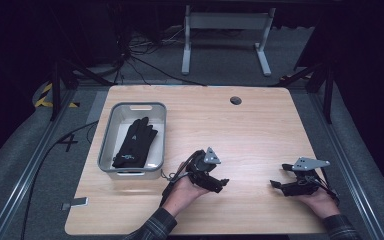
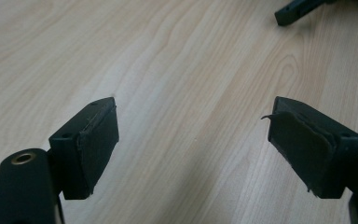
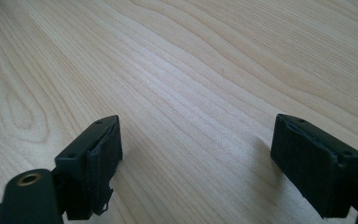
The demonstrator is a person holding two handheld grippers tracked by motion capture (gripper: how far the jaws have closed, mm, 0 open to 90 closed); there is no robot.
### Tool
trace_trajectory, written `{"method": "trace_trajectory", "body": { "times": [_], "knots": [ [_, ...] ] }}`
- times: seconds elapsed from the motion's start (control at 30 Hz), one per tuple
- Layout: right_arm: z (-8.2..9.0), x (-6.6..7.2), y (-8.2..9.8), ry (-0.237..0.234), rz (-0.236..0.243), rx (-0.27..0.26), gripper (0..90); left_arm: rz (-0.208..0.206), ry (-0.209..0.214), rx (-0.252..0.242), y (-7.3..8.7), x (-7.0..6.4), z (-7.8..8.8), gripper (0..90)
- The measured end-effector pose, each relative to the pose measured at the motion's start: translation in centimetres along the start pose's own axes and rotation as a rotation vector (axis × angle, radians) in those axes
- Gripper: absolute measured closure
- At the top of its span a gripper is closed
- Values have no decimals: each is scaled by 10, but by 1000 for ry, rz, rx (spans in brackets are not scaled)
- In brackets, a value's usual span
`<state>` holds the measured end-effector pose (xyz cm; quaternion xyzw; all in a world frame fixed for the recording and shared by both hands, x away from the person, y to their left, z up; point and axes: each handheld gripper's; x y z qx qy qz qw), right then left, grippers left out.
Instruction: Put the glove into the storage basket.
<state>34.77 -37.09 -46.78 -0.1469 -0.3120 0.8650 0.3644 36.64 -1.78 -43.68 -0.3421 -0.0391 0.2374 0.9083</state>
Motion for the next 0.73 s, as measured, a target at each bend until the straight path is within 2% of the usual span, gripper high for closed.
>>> {"method": "trace_trajectory", "body": {
  "times": [0.17, 0.27, 0.4, 0.57, 0.73],
  "knots": [
    [0, 0, 0, 0, 1, 0, 166, -18, -2, 30, 5, -3, -11, 158],
    [0, 0, 0, -1, 1, 0, 166, -27, -17, 78, 9, -4, -20, 154],
    [0, 0, 0, -1, 1, 0, 166, -30, -28, 107, 12, -6, -25, 149],
    [0, 0, 0, -1, 1, 0, 166, -38, -27, 110, 13, -6, -28, 142],
    [0, 0, 0, -2, 1, 1, 158, -70, -40, 120, 13, -6, -28, 134]
  ]
}}
Point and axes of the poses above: each handheld gripper's, and its own axes: z roughly backward along the jaws, y roughly out of its underside, x roughly to its left, and after that the axes turned 7 degrees about x, right-handed
